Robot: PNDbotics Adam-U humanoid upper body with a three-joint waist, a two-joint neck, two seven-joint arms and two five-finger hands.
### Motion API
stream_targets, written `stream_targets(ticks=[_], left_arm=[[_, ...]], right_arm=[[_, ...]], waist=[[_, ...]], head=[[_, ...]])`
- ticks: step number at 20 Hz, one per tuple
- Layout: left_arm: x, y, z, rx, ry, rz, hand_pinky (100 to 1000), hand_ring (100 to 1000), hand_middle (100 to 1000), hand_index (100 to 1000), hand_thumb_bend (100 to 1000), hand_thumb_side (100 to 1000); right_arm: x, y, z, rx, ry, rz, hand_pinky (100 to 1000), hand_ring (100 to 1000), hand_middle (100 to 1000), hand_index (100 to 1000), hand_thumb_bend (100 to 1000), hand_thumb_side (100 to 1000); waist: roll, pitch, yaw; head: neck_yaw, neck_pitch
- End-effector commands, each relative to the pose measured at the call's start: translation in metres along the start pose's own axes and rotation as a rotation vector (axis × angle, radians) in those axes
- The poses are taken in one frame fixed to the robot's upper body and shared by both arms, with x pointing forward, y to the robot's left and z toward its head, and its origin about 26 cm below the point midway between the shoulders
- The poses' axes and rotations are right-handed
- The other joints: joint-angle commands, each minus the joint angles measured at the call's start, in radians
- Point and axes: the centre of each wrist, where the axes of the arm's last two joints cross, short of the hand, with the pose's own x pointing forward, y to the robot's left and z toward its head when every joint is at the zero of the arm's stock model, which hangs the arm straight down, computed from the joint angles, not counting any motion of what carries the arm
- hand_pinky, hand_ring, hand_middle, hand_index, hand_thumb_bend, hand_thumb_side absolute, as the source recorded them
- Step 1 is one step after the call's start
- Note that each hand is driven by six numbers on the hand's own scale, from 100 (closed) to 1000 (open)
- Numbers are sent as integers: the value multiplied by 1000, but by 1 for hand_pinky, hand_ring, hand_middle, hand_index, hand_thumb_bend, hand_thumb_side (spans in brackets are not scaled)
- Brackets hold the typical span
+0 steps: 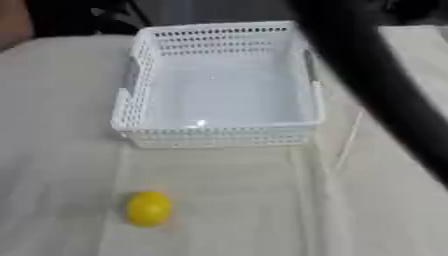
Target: Pick up objects on the table and place them in the box.
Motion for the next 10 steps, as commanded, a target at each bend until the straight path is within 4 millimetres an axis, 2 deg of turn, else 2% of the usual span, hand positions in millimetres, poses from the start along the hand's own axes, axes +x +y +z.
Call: stream_targets(ticks=[1,10], left_arm=[[2,3,-4,-12,-18,-12,469,643,786,860,191,952],[1,4,-4,-17,-14,-14,455,630,789,860,186,949]], right_arm=[[-8,-4,2,-10,18,0,466,573,677,718,100,876],[-9,-5,2,-11,15,-1,465,573,676,718,100,876]], waist=[[0,-11,2],[0,-14,1]], head=[[13,-2],[7,4]])
